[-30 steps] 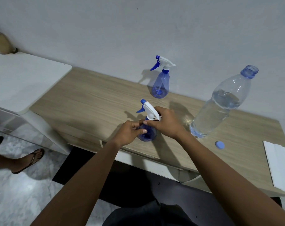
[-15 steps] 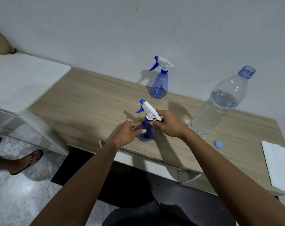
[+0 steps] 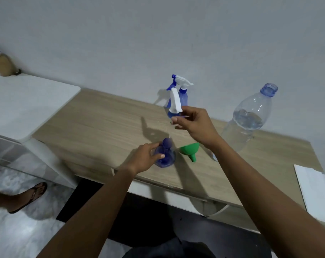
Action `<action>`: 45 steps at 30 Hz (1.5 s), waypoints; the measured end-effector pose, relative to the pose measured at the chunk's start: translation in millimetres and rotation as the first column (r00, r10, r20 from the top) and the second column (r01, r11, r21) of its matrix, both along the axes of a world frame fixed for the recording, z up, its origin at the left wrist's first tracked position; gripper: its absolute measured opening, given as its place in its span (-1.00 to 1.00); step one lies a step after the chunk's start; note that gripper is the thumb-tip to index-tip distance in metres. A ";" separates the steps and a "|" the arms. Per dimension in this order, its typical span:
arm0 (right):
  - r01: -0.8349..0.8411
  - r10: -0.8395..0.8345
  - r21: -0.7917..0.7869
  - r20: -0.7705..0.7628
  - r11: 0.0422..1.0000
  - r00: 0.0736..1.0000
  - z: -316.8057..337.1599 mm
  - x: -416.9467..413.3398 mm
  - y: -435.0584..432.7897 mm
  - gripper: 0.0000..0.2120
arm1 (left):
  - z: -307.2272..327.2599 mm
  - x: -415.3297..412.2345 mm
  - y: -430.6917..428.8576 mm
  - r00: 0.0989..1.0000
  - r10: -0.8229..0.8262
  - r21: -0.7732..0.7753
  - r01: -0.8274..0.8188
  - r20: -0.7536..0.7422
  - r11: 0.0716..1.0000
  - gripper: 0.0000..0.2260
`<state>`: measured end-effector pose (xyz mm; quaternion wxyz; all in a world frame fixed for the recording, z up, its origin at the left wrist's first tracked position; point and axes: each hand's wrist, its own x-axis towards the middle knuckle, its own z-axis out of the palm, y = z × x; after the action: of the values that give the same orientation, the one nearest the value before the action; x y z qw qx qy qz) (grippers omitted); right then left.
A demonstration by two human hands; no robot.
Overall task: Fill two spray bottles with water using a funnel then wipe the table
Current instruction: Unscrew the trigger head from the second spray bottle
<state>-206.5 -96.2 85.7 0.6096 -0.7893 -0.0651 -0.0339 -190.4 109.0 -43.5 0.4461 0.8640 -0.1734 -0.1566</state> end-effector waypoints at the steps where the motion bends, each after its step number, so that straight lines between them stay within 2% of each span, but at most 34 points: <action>1: 0.016 -0.017 0.027 0.029 1.000 0.999 9.7 1.7 -0.5 -0.75 | 1.7 1.4 -0.1 1.000 -0.008 0.011 0.008 0.003 1.000 -0.59; 4: 0.066 -0.078 0.102 0.126 0.993 0.989 35.1 8.0 -4.9 -0.75 | 5.1 5.7 -0.7 1.000 -0.020 0.022 0.019 0.004 1.000 -0.66; 7: 0.117 -0.129 0.088 0.148 0.989 0.980 41.5 18.0 -14.9 -0.73 | 7.3 10.3 -2.9 1.000 -0.018 0.005 0.018 0.001 1.000 -0.74; 12: 0.262 -0.264 -0.194 0.015 0.945 0.964 -18.6 39.6 -35.0 -0.71 | 8.8 17.3 -9.1 1.000 0.002 0.004 -0.002 -0.013 1.000 -0.82; 14: 0.294 -0.328 -0.313 -0.060 0.903 0.943 -47.5 45.2 -42.2 -0.65 | 6.1 21.0 -9.8 1.000 0.008 0.007 -0.008 -0.023 1.000 -0.79; 17: 0.315 -0.412 -0.438 -0.145 0.842 0.900 -72.9 51.4 -47.8 -0.68 | 1.9 25.2 -8.4 0.999 -0.009 0.049 0.011 -0.039 0.999 -0.74; 21: 0.220 -0.415 -0.568 -0.240 0.793 0.877 -90.6 63.7 -50.8 -0.73 | -4.5 30.3 -6.2 0.998 0.003 0.066 0.001 -0.059 0.998 -0.51; 24: 0.144 -0.411 -0.642 -0.287 0.753 0.865 -98.9 71.5 -51.6 -0.74 | -6.0 33.0 -7.7 0.998 0.009 0.062 -0.004 -0.067 0.998 -0.50; 29: 0.102 -0.403 -0.653 -0.330 0.750 0.853 -105.9 76.3 -54.0 -0.77 | -0.9 32.5 -15.4 0.999 0.009 0.012 -0.008 -0.039 1.000 -0.61; 32: 0.060 -0.358 -0.603 -0.387 0.795 0.850 -111.9 79.7 -56.1 -0.69 | -1.4 33.6 -16.4 1.000 -0.002 -0.005 0.002 -0.027 1.000 -0.69; 37: 0.043 -0.334 -0.574 -0.413 0.818 0.848 -115.3 84.6 -56.9 -0.63 | -0.5 33.6 -16.4 1.000 -0.007 -0.021 0.006 -0.018 1.000 -0.70; 45: 0.201 -0.412 -0.523 -0.325 0.828 0.851 -107.9 62.8 -49.3 -0.52 | -1.7 33.2 -16.6 0.996 0.001 -0.031 -0.003 -0.085 1.000 -0.66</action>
<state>-143.7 -145.5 -22.2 0.3846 -0.9008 0.1939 0.0556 -157.2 92.5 -45.3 0.4664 0.8498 -0.1559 -0.1899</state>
